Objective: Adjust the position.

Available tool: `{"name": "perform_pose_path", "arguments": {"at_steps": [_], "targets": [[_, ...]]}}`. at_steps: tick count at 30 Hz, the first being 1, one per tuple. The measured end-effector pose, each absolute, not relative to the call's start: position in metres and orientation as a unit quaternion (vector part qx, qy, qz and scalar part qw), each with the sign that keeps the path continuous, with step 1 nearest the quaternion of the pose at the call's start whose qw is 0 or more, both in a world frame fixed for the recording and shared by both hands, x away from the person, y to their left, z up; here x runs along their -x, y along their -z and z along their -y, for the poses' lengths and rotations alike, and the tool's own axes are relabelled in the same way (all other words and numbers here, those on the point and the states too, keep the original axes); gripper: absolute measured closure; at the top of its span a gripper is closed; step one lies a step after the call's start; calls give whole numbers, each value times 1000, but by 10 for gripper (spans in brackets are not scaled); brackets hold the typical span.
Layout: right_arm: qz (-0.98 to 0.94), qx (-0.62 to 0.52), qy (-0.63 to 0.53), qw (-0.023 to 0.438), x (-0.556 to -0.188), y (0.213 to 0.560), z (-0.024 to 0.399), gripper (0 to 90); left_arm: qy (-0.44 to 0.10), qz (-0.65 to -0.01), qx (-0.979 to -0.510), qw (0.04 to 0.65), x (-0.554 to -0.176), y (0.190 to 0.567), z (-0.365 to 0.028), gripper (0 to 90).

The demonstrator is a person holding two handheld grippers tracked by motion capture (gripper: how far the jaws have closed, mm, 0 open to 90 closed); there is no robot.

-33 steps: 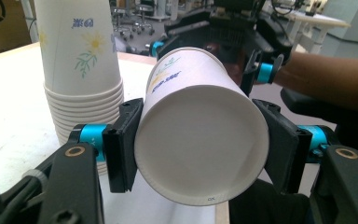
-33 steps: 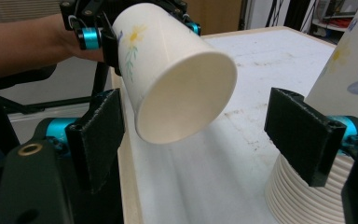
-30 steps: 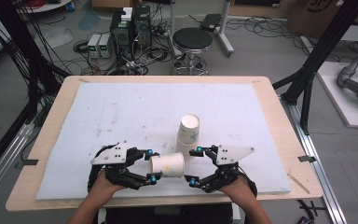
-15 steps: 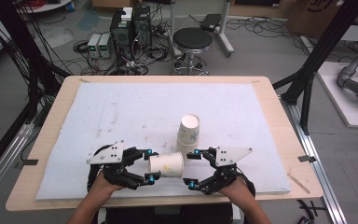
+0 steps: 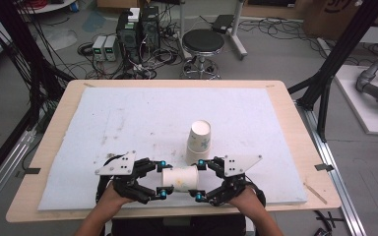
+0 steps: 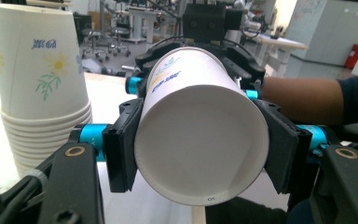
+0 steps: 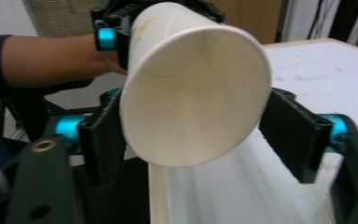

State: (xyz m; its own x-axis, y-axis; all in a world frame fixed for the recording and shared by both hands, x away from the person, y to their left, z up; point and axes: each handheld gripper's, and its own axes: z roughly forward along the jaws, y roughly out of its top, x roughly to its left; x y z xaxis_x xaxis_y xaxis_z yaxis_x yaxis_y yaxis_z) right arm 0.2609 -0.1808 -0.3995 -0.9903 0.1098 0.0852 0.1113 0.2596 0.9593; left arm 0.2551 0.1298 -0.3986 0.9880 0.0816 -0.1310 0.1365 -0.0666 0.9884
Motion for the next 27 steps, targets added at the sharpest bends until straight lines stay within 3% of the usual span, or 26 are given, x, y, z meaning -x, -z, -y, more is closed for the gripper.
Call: {"name": "perform_pose_path", "arguments": {"at_steps": [18,23,27], "targets": [[763,80,641,4,-261,396,184,344,30,-91,-716,692,-257,405,-131,364],[765,83,639,10,-262,394,184,344,22,-115,-736,667,-256,406,-126,177],[779,84,621,4,-262,393,185,343,8,-116,-752,648,-255,402,-129,154]]}}
